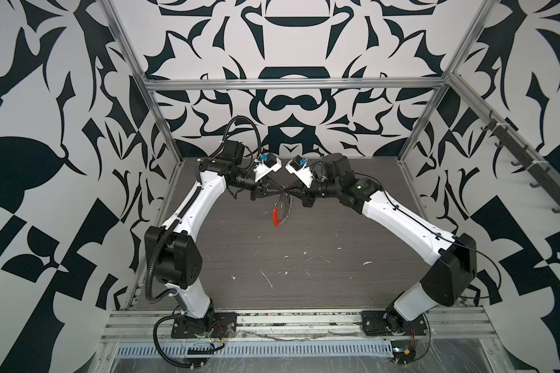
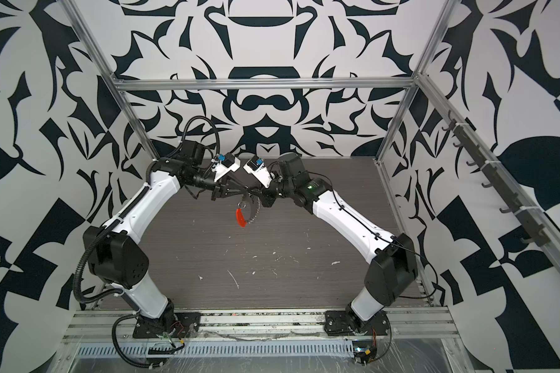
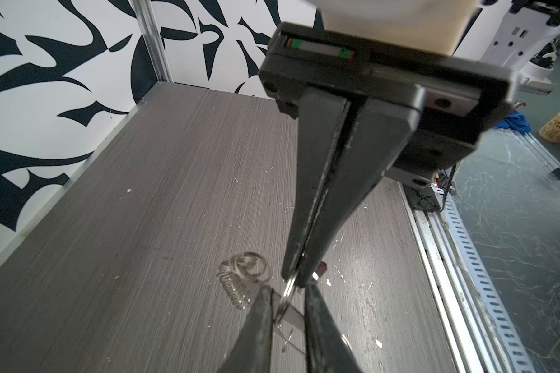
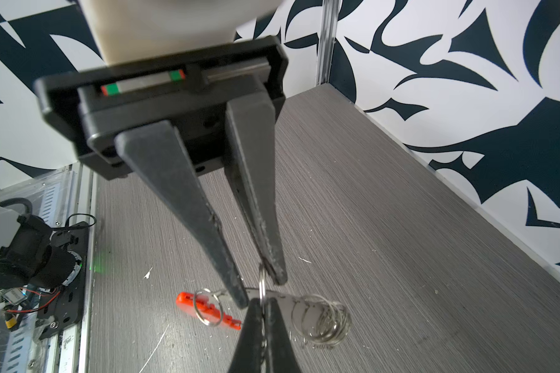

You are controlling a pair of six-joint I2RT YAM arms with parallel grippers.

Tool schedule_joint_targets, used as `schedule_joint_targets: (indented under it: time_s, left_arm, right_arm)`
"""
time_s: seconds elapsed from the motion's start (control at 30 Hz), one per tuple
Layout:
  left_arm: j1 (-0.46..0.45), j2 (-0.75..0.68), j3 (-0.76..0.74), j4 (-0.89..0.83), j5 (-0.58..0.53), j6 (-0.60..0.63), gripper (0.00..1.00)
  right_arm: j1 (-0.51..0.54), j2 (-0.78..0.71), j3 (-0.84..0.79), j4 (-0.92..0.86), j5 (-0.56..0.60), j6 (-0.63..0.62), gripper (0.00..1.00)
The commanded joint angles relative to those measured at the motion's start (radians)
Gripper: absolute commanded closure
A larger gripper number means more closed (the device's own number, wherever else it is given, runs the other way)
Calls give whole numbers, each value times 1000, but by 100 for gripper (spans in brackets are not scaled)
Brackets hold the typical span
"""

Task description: Put the keys on the keyring

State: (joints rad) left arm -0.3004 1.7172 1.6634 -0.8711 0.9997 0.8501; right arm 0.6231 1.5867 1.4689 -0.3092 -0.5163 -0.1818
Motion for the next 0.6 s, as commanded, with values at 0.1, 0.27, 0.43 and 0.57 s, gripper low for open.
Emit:
schedule_joint_targets:
  time_s: [0.1, 0.27, 0.43, 0.57]
  left_arm:
    - [-2, 21, 48, -48, 36, 6, 91]
    - [-2, 21, 47, -48, 44, -3, 100]
    - [-2, 19, 53, -45, 66, -18, 100]
    - [2, -19, -15, 134, 120, -185, 100]
  right_arm:
    - [12, -41, 50, 51, -39, 2, 100]
    - [12, -40, 54, 42, -39, 1, 100]
    - [13, -44, 56, 59, -32, 32, 100]
    - [-30, -67, 39, 90, 7, 134, 100]
